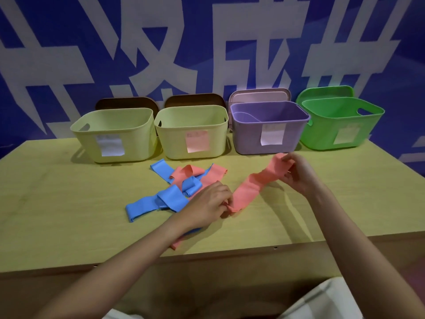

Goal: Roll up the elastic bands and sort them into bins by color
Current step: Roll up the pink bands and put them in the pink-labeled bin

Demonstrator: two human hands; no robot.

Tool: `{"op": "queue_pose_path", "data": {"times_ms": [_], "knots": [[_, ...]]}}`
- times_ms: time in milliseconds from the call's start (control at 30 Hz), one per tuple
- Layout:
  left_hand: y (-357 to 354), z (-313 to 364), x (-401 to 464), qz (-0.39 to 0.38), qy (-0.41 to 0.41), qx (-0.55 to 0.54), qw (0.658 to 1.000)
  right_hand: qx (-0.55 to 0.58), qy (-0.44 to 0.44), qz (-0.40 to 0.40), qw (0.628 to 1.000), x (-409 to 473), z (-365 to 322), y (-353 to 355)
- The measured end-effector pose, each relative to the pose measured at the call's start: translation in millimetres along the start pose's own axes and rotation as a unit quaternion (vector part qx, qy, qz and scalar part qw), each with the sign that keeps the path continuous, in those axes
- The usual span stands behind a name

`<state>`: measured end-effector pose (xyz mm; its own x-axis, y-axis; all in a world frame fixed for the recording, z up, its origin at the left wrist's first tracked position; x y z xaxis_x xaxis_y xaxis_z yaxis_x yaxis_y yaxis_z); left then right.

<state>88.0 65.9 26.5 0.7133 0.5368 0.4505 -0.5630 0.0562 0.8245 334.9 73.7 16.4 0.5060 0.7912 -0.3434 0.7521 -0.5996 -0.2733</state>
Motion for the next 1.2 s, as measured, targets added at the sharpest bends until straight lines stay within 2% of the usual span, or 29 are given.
{"op": "queue_pose_path", "data": {"times_ms": [133, 233, 333, 500, 833, 900, 1033, 1200], "knots": [[5.4, 15.2, -5.5, 0.004, -0.016, -0.024, 1.000, -0.187, 0.131, 0.031, 0.973, 21.3, -20.0, -11.7], [1.6, 28.8, -9.5, -0.013, -0.023, -0.069, 0.997, -0.274, 0.192, 0.050, 0.941, 37.2, -32.4, -33.9], [-4.5, 41.6, -13.7, -0.030, -0.031, -0.104, 0.994, -0.292, 0.203, 0.052, 0.933, 54.9, -31.0, -52.3], [-17.1, 48.6, -18.0, -0.031, -0.022, -0.139, 0.990, -0.370, 0.168, -0.001, 0.914, 70.6, -7.7, -78.6], [-36.8, 47.3, -18.4, -0.038, -0.002, -0.156, 0.987, -0.382, 0.189, 0.034, 0.904, 87.9, 13.9, -80.7], [-39.7, 46.0, -18.7, -0.044, 0.003, -0.161, 0.986, -0.400, 0.203, 0.037, 0.893, 89.4, 15.5, -80.0], [-37.0, 44.7, -18.3, -0.036, 0.012, -0.173, 0.984, -0.473, 0.273, 0.052, 0.836, 92.5, 17.9, -78.7], [-34.3, 40.7, -21.2, -0.028, 0.015, -0.166, 0.986, -0.460, 0.300, 0.091, 0.831, 83.1, 15.3, -61.3]]}}
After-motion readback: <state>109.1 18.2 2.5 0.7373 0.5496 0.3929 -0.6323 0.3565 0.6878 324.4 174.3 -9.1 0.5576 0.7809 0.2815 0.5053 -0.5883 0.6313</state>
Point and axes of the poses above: each hand's wrist, its own x-axis towards the middle knuckle, its own y-axis out of the back of the hand, z = x × y, the point moved 6 cm from there along x, towards the middle knuckle, and after that the axes turned 9 degrees about z, right-handed, at the moved point
